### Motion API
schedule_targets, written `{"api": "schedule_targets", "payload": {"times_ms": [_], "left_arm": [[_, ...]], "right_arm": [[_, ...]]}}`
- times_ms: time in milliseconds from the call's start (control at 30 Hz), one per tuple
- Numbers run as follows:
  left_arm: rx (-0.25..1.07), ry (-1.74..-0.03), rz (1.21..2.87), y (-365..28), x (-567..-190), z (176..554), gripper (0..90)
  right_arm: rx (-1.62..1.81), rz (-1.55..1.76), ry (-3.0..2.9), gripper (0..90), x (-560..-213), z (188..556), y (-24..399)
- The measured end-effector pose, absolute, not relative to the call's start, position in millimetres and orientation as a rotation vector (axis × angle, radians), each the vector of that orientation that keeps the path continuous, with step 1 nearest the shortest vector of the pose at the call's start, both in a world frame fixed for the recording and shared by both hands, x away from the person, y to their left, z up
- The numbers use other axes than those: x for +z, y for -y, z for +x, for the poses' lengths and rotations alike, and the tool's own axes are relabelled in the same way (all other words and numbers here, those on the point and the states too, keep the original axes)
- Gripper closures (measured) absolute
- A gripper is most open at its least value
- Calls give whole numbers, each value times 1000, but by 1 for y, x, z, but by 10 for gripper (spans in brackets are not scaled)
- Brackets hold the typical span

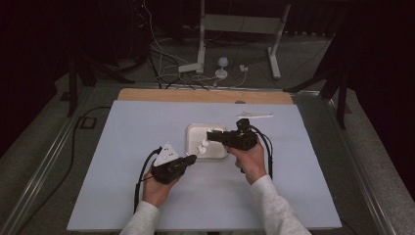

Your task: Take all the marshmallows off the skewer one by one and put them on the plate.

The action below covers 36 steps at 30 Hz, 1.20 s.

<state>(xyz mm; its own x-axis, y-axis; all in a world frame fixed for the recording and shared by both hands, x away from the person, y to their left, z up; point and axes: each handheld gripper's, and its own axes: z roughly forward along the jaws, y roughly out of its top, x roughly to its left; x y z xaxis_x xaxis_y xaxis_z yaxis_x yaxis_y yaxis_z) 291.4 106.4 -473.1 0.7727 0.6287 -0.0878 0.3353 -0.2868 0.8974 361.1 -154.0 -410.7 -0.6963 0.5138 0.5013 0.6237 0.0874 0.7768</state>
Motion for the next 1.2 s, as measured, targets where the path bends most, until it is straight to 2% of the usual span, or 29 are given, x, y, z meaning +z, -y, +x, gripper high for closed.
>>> {"api": "schedule_targets", "payload": {"times_ms": [600,667,700,900,1200], "left_arm": [[404,-725,1959,-105,-476,290,900],[433,-751,2028,-103,-482,290,900],[427,-762,2041,-103,-487,290,900],[373,-785,1964,-105,-486,293,900],[325,-817,1902,-112,-484,296,900]], "right_arm": [[-1794,-1224,2205,802,-402,354,156],[-1845,-1253,2163,811,-401,355,161],[-1969,-1284,2037,814,-391,356,178],[-1957,-1290,2189,809,-368,354,199],[-1836,-1320,2286,799,-394,363,185]]}}
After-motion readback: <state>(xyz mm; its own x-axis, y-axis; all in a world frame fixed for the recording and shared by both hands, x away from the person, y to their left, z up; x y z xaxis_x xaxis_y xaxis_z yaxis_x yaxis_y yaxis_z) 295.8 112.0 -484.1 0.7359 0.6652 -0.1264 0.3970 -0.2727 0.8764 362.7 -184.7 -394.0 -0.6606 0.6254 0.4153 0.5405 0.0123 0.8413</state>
